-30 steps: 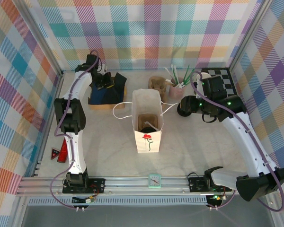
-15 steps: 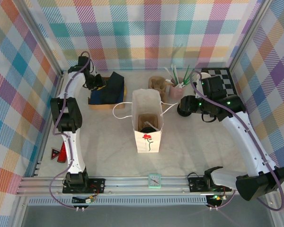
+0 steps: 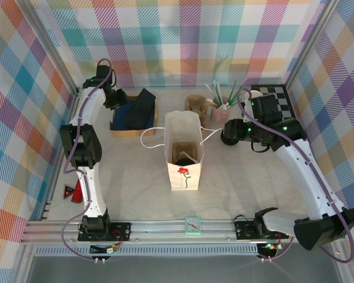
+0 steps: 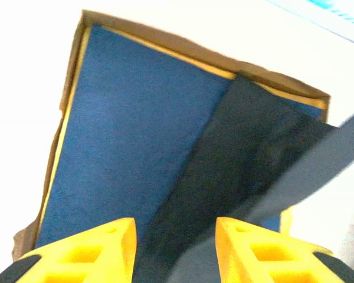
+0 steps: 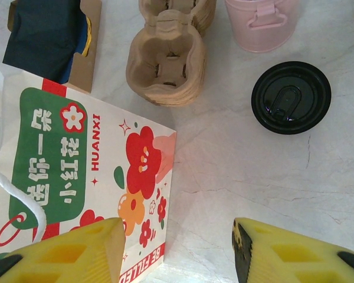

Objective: Pack the takeout coffee

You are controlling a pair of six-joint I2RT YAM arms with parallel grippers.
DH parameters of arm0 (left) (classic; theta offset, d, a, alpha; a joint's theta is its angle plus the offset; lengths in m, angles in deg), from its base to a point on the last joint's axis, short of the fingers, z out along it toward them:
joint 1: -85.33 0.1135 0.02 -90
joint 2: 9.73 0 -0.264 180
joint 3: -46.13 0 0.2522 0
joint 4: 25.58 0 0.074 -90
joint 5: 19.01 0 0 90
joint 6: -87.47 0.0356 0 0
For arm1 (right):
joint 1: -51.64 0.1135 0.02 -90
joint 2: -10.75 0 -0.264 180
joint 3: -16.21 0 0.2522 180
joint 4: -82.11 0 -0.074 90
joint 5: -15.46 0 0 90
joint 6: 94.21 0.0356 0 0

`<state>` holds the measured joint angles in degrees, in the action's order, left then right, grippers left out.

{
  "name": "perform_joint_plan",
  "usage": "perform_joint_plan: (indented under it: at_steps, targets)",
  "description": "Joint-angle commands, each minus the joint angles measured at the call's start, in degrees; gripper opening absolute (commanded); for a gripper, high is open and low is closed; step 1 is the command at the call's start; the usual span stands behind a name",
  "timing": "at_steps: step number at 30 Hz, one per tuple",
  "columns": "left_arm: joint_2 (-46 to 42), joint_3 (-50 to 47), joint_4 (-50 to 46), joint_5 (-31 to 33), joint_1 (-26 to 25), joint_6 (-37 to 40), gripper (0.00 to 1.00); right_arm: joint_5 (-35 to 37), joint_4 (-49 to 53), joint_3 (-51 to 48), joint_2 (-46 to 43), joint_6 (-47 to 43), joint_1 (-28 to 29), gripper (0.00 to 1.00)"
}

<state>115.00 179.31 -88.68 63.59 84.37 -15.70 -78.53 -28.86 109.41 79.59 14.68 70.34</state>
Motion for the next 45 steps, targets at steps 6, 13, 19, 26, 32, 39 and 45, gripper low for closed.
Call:
perform_joint_plan:
  at_steps: [6,13,19,26,32,39,45]
  targets:
    - [-0.19,2.77,-0.49,-1.5,-3.75,3.94,0.48,-0.93,-0.88,0.45,-1.16,0.37,-0.39,0.52]
    - [4.32,7.64,-3.27,0.63,-4.41,5.92,0.56,-0.91,-0.66,0.17,-1.51,-0.02,-0.36,0.53]
    - [7.55,11.44,-5.11,1.13,-4.41,7.71,0.59,-1.17,-0.64,0.15,-1.51,-0.28,-0.38,0.53]
    - [11.08,15.03,-7.35,-1.04,-4.25,8.95,0.62,-1.45,-0.64,0.23,-1.43,-0.33,-0.34,0.53]
    - [12.4,15.76,-8.2,1.88,-4.24,8.85,0.62,-1.55,-0.44,0.31,-1.42,-0.33,-0.34,0.53]
    - [6.76,11.41,-5.16,13.18,-5.25,4.9,0.63,-1.37,-0.41,0.39,-1.5,-0.31,-0.38,0.53]
    - [3.13,10.63,-3.23,17.41,-11.19,8.76,0.69,-1.79,-1.15,0.65,-0.92,-0.1,-0.33,0.53]
